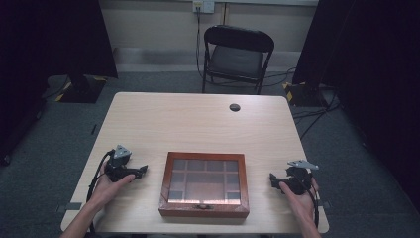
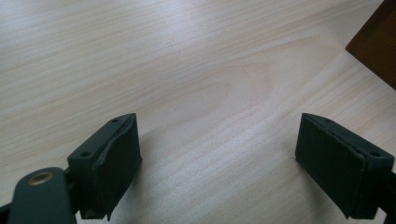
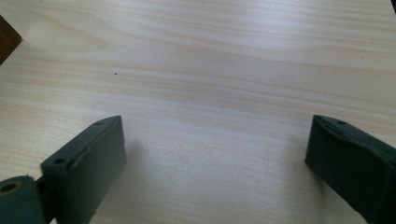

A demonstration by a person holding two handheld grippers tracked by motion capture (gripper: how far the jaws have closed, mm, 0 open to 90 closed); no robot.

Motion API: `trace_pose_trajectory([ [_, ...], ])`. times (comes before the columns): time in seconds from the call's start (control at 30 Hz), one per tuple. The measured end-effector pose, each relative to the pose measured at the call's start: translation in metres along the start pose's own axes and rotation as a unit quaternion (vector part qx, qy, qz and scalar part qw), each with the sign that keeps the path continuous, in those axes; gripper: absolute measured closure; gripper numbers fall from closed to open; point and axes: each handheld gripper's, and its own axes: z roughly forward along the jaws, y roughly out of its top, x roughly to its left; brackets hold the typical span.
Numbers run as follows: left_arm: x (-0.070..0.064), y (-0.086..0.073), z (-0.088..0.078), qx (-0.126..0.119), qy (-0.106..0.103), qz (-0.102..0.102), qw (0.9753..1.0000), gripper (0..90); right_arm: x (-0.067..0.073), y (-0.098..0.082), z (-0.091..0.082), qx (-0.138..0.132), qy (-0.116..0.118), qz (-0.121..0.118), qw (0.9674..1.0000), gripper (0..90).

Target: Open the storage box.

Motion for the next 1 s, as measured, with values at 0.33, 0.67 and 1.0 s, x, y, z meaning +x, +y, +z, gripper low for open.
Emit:
trace_pose_trajectory([
  [0.33,0.0,0.0,0.0,0.001,-0.001,0.002,1.0,13.4,0.006,0.007,-0.008,0.001,0.044,-0.018,0.9989,25.2],
  [0.67,0.0,0.0,0.0,0.001,-0.001,0.001,1.0,13.4,0.014,0.015,-0.02,-0.015,0.103,-0.027,0.9942,37.3],
  [1.0,0.0,0.0,0.0,0.0,0.0,0.0,1.0,13.4,0.04,0.03,-0.038,-0.032,0.18,-0.048,0.9821,47.3],
])
